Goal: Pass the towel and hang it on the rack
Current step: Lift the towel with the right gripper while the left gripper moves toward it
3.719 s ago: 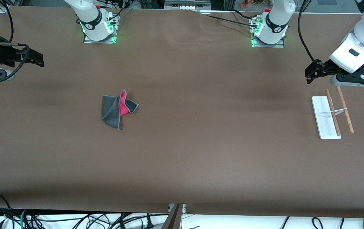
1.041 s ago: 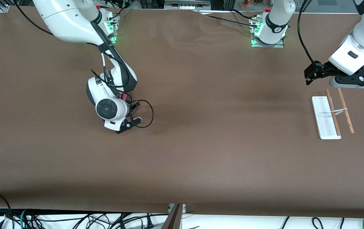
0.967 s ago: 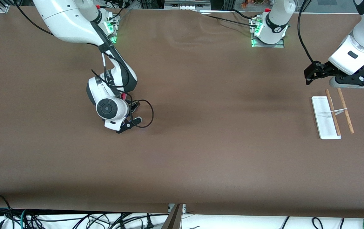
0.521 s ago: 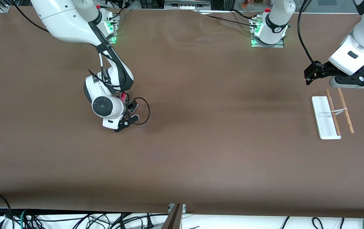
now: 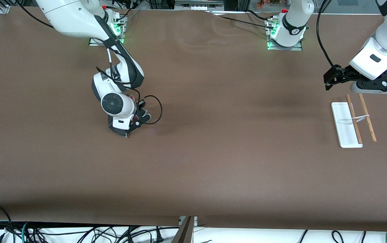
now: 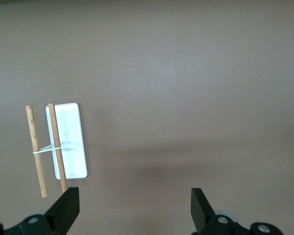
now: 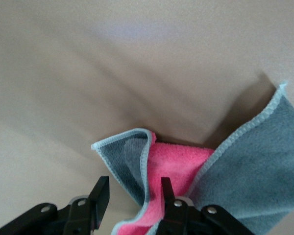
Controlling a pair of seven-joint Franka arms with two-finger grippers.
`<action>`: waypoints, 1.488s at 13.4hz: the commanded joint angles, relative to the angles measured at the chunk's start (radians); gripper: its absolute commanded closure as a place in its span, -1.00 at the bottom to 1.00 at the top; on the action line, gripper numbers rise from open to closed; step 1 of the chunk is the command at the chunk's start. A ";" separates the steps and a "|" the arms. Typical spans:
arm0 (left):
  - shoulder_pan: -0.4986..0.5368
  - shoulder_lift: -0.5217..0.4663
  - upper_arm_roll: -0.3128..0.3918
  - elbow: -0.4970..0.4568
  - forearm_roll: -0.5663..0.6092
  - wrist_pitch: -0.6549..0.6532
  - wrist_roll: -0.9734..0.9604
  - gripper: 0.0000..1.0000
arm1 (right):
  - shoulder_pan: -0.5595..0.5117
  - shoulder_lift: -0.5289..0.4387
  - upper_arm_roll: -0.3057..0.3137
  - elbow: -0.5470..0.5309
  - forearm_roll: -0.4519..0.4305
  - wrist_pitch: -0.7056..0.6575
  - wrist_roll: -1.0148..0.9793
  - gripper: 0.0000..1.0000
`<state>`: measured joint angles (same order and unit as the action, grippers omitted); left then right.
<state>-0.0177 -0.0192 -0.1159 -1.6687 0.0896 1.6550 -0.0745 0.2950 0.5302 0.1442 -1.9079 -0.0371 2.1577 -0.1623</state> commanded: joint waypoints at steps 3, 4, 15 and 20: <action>0.004 0.015 -0.001 0.032 -0.002 -0.041 0.002 -1.00 | -0.002 -0.018 0.003 -0.065 0.017 0.065 -0.020 1.00; 0.005 0.015 -0.001 0.032 -0.002 -0.043 0.002 -1.00 | -0.004 -0.024 0.012 -0.059 0.017 0.048 -0.019 1.00; 0.001 0.040 -0.002 0.033 -0.001 -0.076 0.001 -1.00 | -0.005 -0.079 0.113 0.459 0.098 -0.423 0.004 1.00; -0.007 0.096 -0.002 0.038 -0.077 -0.109 0.055 -1.00 | -0.008 -0.121 0.175 0.507 0.108 -0.426 0.001 1.00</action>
<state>-0.0192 0.0457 -0.1185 -1.6686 0.0646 1.5720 -0.0521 0.2945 0.4308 0.2867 -1.4146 0.0568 1.7525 -0.1619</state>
